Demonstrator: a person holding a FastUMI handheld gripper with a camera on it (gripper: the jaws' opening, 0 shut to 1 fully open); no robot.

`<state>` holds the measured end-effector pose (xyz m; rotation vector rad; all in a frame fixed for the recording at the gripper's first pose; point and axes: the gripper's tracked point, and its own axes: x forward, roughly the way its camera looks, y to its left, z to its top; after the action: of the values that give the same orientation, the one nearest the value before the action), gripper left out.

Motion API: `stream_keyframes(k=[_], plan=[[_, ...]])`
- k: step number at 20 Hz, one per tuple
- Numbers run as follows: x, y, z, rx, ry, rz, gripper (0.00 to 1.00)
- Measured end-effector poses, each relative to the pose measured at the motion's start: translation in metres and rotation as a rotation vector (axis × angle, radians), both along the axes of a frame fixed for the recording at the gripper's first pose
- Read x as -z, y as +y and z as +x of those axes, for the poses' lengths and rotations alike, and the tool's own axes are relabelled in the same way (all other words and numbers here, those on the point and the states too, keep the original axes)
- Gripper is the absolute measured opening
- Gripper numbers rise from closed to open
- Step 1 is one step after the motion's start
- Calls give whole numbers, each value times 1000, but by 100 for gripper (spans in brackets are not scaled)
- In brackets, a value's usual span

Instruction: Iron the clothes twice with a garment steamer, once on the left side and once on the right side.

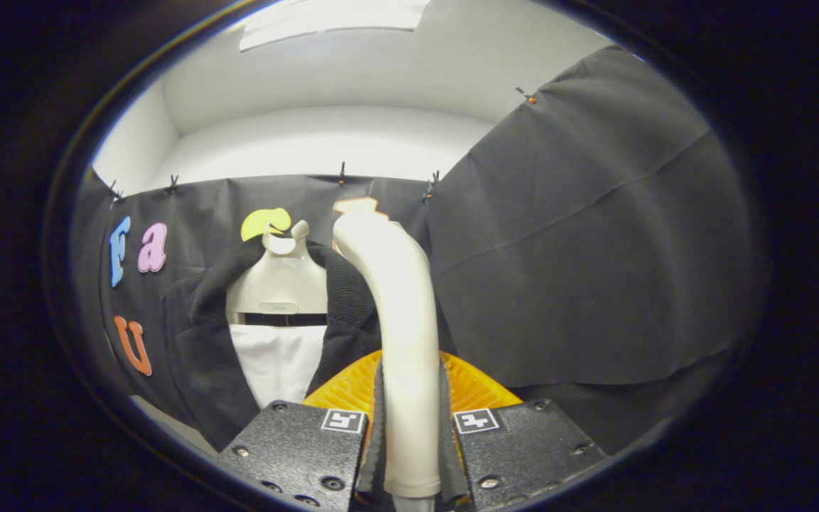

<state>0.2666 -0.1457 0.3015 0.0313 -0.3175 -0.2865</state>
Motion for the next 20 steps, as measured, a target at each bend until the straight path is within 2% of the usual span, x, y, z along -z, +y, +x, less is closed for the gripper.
stream_keyframes(k=[2, 8, 17, 20], plan=[[3, 3, 0, -10, 13, -11, 32], [40, 4, 17, 29, 120, -30, 33], [92, 4, -1, 131, 191, -26, 33], [113, 12, -7, 129, 220, -11, 33]])
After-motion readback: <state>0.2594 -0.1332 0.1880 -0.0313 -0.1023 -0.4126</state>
